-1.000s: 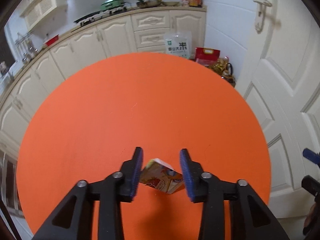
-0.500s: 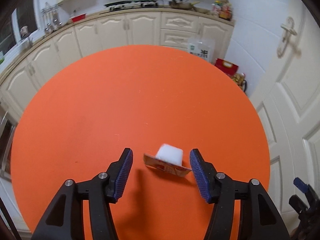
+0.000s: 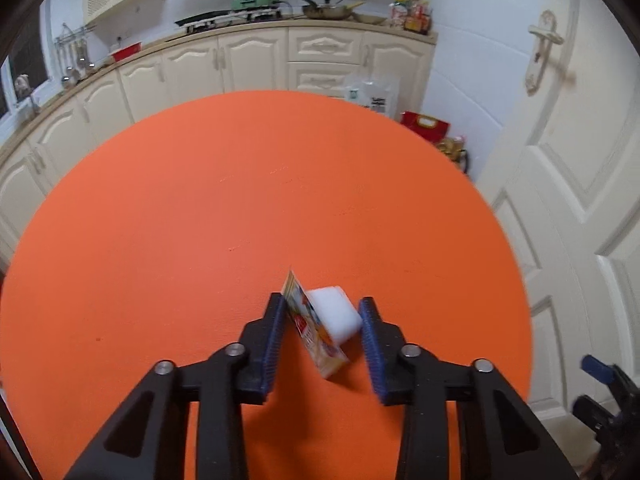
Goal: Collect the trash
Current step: 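Carry the white foam box with the left tool over the blue bin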
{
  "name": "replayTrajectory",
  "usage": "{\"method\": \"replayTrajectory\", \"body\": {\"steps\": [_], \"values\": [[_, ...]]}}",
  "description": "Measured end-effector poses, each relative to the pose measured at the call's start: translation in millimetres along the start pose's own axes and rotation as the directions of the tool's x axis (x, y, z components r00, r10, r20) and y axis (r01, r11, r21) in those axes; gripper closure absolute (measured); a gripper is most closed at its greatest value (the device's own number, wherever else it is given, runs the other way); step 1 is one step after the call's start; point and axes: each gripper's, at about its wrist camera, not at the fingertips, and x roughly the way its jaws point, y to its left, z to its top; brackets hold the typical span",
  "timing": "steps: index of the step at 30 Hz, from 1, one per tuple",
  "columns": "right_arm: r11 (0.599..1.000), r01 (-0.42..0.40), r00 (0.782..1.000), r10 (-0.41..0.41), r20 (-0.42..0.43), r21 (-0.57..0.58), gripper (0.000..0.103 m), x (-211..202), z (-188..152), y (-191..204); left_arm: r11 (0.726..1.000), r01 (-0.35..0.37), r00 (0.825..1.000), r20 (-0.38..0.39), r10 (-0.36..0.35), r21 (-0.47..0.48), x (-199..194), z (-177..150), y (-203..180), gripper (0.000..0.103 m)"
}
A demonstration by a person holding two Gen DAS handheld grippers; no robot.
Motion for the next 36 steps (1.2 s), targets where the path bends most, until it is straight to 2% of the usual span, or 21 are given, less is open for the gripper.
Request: {"method": "replayTrajectory", "body": {"steps": [3,6,11,15,18,20,24,30,36], "values": [[1.0,0.03,1.0,-0.03,-0.001,0.006,0.001,2.4,-5.4,-4.6,0.999,0.015,0.999,0.033,-0.016,0.037,-17.9,-17.4,2.9,0.085],[0.998,0.056,0.998,-0.056,-0.012,0.022,0.001,7.7,-16.1,-13.9,0.997,0.05,0.997,0.048,-0.053,0.058,-33.0,-31.4,-1.0,0.085],[0.997,0.047,0.998,-0.045,-0.038,0.057,0.001,16.3,-34.9,-24.5,0.994,0.081,0.995,0.049,-0.084,0.07,-53.9,-55.1,8.1,0.085],[0.995,0.06,0.998,-0.057,-0.037,0.085,0.001,19.4,-48.7,-36.6,0.992,0.095,0.992,0.08,-0.102,0.084,-88.6,-70.2,8.9,0.085],[0.99,0.07,0.997,-0.065,-0.047,0.12,0.001,23.9,-59.5,-47.8,0.985,0.126,0.987,0.086,-0.137,0.119,-109.7,-86.8,-7.8,0.085],[0.988,0.075,0.996,-0.069,-0.049,0.134,0.001,25.3,-65.6,-53.4,0.974,0.177,0.98,0.061,-0.187,0.142,-116.2,-98.2,-24.8,0.085],[0.983,0.108,0.993,-0.097,-0.074,0.151,0.001,28.1,-81.7,-68.9,0.954,0.217,0.972,0.04,-0.23,0.207,-126.6,-118.6,-64.7,0.085],[0.966,0.146,0.987,-0.127,-0.102,0.213,0.001,32.0,-103.3,-100.5,0.912,0.304,0.952,-0.043,-0.304,0.276,-105.9,-135.0,-119.4,0.085],[0.955,0.201,0.972,-0.166,-0.168,0.218,0.001,66.5,-123.1,-127.1,0.905,0.282,0.958,-0.139,-0.25,0.317,-46.1,-157.4,-131.5,0.085]]}}
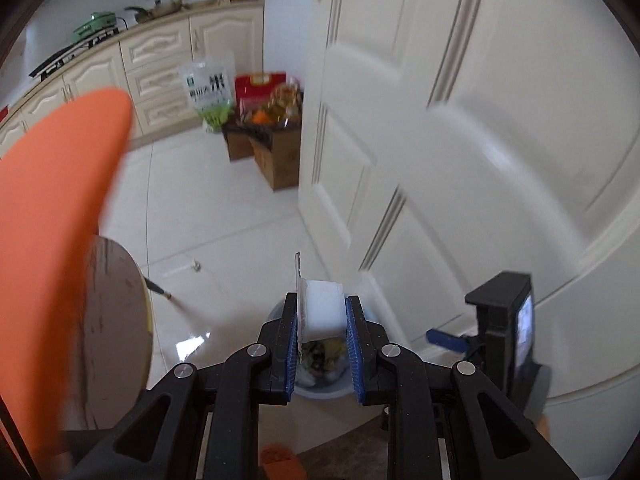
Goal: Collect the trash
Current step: 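Carry the white foam box with the left tool over the blue bin, then open the left tool to drop the foam box into the bin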
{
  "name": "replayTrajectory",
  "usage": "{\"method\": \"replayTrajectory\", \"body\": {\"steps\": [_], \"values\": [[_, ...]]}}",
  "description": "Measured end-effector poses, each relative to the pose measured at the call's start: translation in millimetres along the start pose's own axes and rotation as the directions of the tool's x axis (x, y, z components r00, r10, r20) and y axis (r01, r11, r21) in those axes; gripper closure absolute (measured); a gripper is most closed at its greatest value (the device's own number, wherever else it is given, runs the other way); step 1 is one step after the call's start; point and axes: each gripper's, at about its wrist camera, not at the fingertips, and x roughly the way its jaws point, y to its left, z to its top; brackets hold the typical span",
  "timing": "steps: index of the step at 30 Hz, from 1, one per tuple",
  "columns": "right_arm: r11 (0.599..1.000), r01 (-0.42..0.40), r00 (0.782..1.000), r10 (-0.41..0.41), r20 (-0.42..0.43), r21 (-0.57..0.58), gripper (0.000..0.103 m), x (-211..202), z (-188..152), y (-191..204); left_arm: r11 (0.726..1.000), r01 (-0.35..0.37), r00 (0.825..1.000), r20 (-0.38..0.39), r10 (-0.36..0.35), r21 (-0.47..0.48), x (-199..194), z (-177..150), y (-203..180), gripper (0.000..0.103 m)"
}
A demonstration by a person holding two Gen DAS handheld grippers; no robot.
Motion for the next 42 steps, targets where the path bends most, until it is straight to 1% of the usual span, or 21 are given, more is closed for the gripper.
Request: {"method": "replayTrajectory", "body": {"steps": [2,4,6,9,11,13,17,19,20,21,23,24,25,26,28,31,32,33,34,37,42], "values": [[1.0,0.03,0.999,-0.03,-0.028,-0.003,0.001,22.5,-4.4,-5.2,1.0,0.005,0.999,-0.052,-0.004,0.015,29.4,-4.9,1.0,0.085],[0.997,0.073,0.995,-0.073,-0.061,0.0,0.001,45.6,-10.9,-12.7,0.998,-0.02,0.994,-0.105,0.025,0.055,60.3,-14.3,3.9,0.085],[0.994,0.107,0.989,-0.105,-0.1,0.017,0.001,70.6,-17.0,-23.0,0.995,-0.018,0.989,-0.146,0.032,0.094,87.2,-19.7,3.4,0.085],[0.976,0.216,0.967,-0.211,-0.14,0.02,0.001,103.8,-27.0,-35.8,0.99,-0.012,0.974,-0.224,0.044,0.142,132.4,-26.5,5.6,0.085],[0.966,0.257,0.955,-0.247,-0.163,0.038,0.001,122.2,-32.8,-43.9,0.987,-0.014,0.96,-0.273,0.058,0.161,164.0,-30.4,9.7,0.085],[0.954,0.293,0.942,-0.276,-0.189,0.066,0.001,140.6,-38.4,-53.0,0.985,-0.009,0.952,-0.301,0.062,0.173,193.0,-22.0,6.7,0.085],[0.931,0.347,0.92,-0.315,-0.235,0.11,0.002,175.3,-49.7,-67.7,0.979,0.018,0.933,-0.357,0.056,0.201,240.1,-32.5,5.3,0.085],[0.926,0.352,0.914,-0.307,-0.265,0.14,0.005,193.1,-54.5,-78.1,0.976,0.029,0.923,-0.382,0.056,0.215,261.9,-31.2,2.9,0.085],[0.923,0.356,0.91,-0.307,-0.277,0.147,0.011,199.0,-56.4,-82.6,0.975,0.034,0.918,-0.393,0.056,0.219,271.6,-35.4,2.7,0.085],[0.92,0.359,0.908,-0.305,-0.288,0.157,0.021,204.6,-58.1,-86.5,0.975,0.036,0.914,-0.401,0.057,0.219,288.5,-26.7,3.0,0.085],[0.914,0.367,0.902,-0.304,-0.308,0.174,0.028,215.7,-61.4,-93.7,0.976,0.048,0.907,-0.418,0.047,0.214,303.7,-30.5,3.4,0.085],[0.912,0.367,0.901,-0.3,-0.312,0.182,0.03,219.5,-62.1,-95.5,0.976,0.051,0.906,-0.421,0.044,0.212,316.1,-28.7,-4.0,0.085],[0.91,0.37,0.899,-0.3,-0.32,0.187,0.032,223.1,-63.7,-96.7,0.976,0.056,0.905,-0.424,0.039,0.209,320.6,-28.8,-3.1,0.085],[0.91,0.368,0.898,-0.293,-0.329,0.193,0.039,226.6,-65.4,-97.6,0.976,0.062,0.902,-0.43,0.034,0.207,326.7,-29.6,-3.1,0.085],[0.901,0.384,0.89,-0.304,-0.339,0.202,0.047,229.8,-68.6,-100.9,0.977,0.072,0.898,-0.439,0.024,0.2,335.1,-29.3,7.8,0.085],[0.892,0.396,0.886,-0.31,-0.344,0.217,0.063,227.4,-71.8,-106.5,0.975,0.077,0.895,-0.446,0.024,0.208,346.9,-30.1,10.1,0.085],[0.888,0.408,0.88,-0.321,-0.35,0.21,0.072,227.7,-72.8,-108.5,0.975,0.084,0.894,-0.448,0.017,0.204,348.3,-30.7,15.8,0.085],[0.889,0.399,0.883,-0.307,-0.354,0.226,0.075,227.8,-74.1,-111.8,0.976,0.089,0.893,-0.45,0.01,0.198,351.9,-30.7,14.7,0.085],[0.889,0.39,0.888,-0.295,-0.353,0.24,0.075,226.4,-74.3,-113.5,0.976,0.089,0.892,-0.451,0.011,0.2,350.3,-32.0,16.9,0.085],[0.891,0.391,0.886,-0.296,-0.356,0.232,0.075,224.5,-72.7,-111.5,0.973,0.092,0.891,-0.454,0.015,0.213,361.0,-35.0,16.4,0.085],[0.895,0.378,0.89,-0.28,-0.359,0.238,0.075,225.9,-71.0,-111.8,0.971,0.096,0.897,-0.442,0.01,0.217,358.3,-33.4,9.0,0.085]]}}
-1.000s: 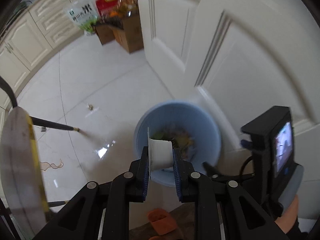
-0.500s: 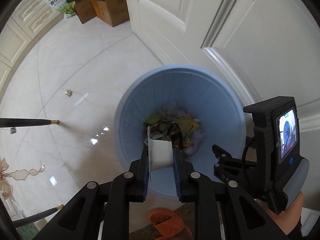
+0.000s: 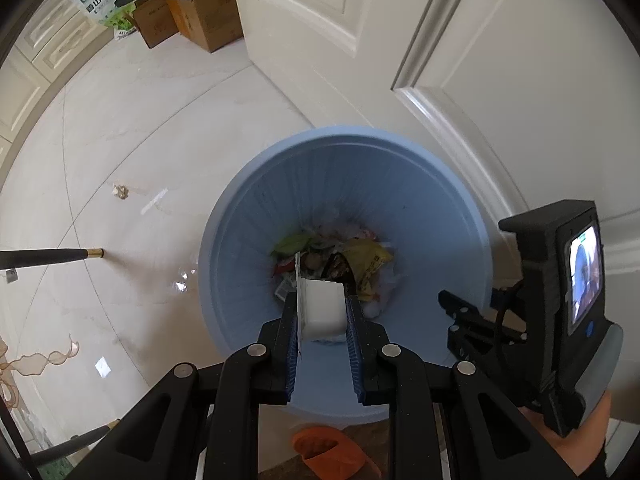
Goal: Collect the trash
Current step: 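Open the left tool to drop the foam box into the bin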
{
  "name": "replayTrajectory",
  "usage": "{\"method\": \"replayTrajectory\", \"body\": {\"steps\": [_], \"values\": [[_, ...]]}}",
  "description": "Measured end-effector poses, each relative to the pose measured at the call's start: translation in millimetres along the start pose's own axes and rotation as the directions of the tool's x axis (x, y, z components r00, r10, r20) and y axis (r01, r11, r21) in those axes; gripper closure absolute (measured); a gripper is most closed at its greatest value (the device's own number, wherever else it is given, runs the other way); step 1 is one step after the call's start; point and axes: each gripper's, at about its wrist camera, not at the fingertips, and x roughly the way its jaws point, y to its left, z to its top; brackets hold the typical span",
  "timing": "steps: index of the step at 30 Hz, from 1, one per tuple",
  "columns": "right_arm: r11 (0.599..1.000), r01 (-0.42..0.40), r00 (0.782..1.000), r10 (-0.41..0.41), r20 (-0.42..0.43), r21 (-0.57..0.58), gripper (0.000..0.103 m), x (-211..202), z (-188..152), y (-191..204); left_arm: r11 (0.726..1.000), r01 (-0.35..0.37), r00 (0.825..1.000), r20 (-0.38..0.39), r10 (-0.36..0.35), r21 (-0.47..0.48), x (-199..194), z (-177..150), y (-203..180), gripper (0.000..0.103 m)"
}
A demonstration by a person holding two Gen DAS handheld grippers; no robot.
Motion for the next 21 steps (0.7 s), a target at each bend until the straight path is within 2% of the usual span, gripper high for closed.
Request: {"method": "replayTrajectory", "body": {"steps": [4,7,8,9,11,14,16,17,21], "values": [[1.0,-0.01,1.0,0.01,-0.001,0.003,0.075,0.7,1.2,-0.9,1.0,-0.008,1.0,0.002,0.008,-0.001,-6.4,-0.1,-4.3,0.084],[1.0,-0.017,1.0,0.017,-0.001,0.007,0.075,0.2,1.4,-1.6,1.0,-0.01,1.0,-0.003,0.01,-0.003,-10.4,-1.9,-4.5,0.079],[1.0,-0.019,1.0,0.019,-0.001,0.008,0.075,0.1,1.4,-1.8,1.0,-0.012,1.0,-0.002,0.012,-0.005,-10.5,-2.3,-4.6,0.072],[1.0,-0.019,1.0,0.019,-0.002,0.009,0.075,1.8,1.4,-0.9,1.0,-0.02,1.0,-0.003,0.02,-0.006,-15.6,-3.7,-4.6,0.061],[1.0,-0.02,1.0,0.02,-0.002,0.008,0.075,1.7,1.3,-0.4,0.999,-0.035,0.999,-0.004,0.035,-0.012,-20.5,-5.3,-3.9,0.048],[1.0,-0.01,1.0,0.01,0.008,0.01,0.073,-3.2,0.9,-0.8,0.999,-0.028,1.0,0.005,0.028,-0.031,-28.3,-6.3,-3.9,0.046],[1.0,-0.015,1.0,0.015,0.009,0.023,0.058,-6.8,-0.5,-2.4,0.999,-0.02,1.0,-0.002,0.02,-0.048,-32.2,-6.1,-4.3,0.042],[0.999,-0.029,1.0,0.028,0.007,0.031,0.046,-8.8,-1.6,-3.1,0.998,-0.016,1.0,-0.005,0.016,-0.054,-34.6,-7.0,-4.1,0.042],[0.999,-0.049,0.999,0.048,0.012,0.01,0.041,-29.1,-9.5,4.6,0.998,-0.02,1.0,0.002,0.02,-0.064,-57.9,-14.3,-7.1,0.042]]}}
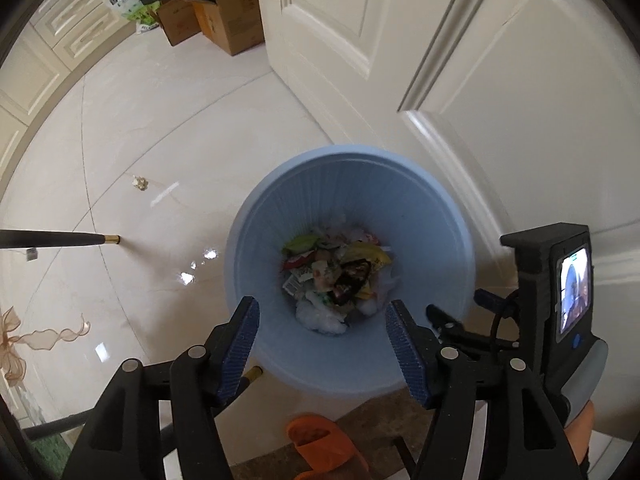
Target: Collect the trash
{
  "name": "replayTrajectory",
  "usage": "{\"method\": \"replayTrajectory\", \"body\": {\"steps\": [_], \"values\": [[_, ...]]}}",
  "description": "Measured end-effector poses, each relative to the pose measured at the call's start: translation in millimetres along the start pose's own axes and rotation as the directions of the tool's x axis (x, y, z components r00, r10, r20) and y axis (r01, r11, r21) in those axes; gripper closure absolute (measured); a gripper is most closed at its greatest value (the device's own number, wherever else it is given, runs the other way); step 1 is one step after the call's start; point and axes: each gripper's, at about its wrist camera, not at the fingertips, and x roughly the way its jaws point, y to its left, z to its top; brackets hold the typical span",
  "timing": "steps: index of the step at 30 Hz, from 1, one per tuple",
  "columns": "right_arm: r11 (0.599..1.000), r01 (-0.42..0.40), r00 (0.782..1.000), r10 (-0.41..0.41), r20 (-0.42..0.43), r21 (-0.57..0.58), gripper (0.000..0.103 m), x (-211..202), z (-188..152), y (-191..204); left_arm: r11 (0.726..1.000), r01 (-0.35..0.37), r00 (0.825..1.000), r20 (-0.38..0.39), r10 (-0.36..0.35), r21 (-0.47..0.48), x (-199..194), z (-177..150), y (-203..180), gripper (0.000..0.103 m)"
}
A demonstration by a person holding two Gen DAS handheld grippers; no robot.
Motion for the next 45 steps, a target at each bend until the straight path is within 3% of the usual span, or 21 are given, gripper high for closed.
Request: {"method": "replayTrajectory", "body": {"steps": [2,5,10,12,17,22,25,29,34,41,45], "values": [[0.999,-0.026,0.999,0.026,0.032,-0.024,0.04,-22.6,-6.6,8.6,1.0,0.001,1.0,0.029,-0.001,-0.011,-18.5,-5.3,-0.6,0.041],[0.996,-0.065,0.996,0.069,0.058,-0.062,0.015,-59.1,-17.5,23.3,0.999,-0.017,0.998,0.066,0.019,-0.033,-51.0,-18.6,-0.9,0.041],[0.987,-0.122,0.984,0.134,0.114,-0.107,0.012,-119.7,-39.7,39.0,0.999,-0.008,0.989,0.146,0.016,-0.053,-109.3,-49.5,-10.6,0.034],[0.985,-0.118,0.983,0.134,0.127,-0.128,0.006,-141.5,-50.5,43.9,0.998,0.004,0.984,0.177,0.006,-0.055,-131.2,-66.7,-14.3,0.034],[0.978,-0.096,0.967,0.135,0.216,-0.186,0.003,-203.3,-82.4,52.3,0.997,-0.011,0.952,0.305,0.032,-0.072,-196.2,-118.7,-28.7,0.034],[0.971,-0.069,0.928,0.148,0.343,-0.231,0.001,-276.9,-120.7,59.4,0.993,-0.029,0.887,0.454,0.08,-0.117,-267.3,-178.9,-39.8,0.034],[0.964,-0.076,0.893,0.18,0.412,-0.256,0.001,-313.7,-141.7,63.4,0.987,-0.094,0.822,0.549,0.152,-0.132,-310.4,-220.0,-52.9,0.033],[0.949,-0.093,0.83,0.241,0.503,-0.302,0.0,-368.4,-173.3,72.3,0.969,-0.148,0.735,0.634,0.243,-0.199,-366.4,-272.9,-62.8,0.023],[0.922,-0.086,0.737,0.315,0.599,-0.379,0.0,-438.9,-217.4,85.1,0.942,-0.13,0.656,0.686,0.315,-0.309,-429.0,-338.9,-57.7,0.014],[0.869,-0.048,0.601,0.42,0.68,-0.493,0.0,-528.0,-273.7,111.6,0.892,-0.133,0.569,0.704,0.425,-0.431,-487.6,-423.4,-55.4,0.008],[0.836,-0.039,0.539,0.479,0.693,-0.547,0.0,-560.4,-303.1,127.8,0.857,-0.138,0.527,0.697,0.487,-0.496,-501.7,-457.3,-92.3,0.003]]}}
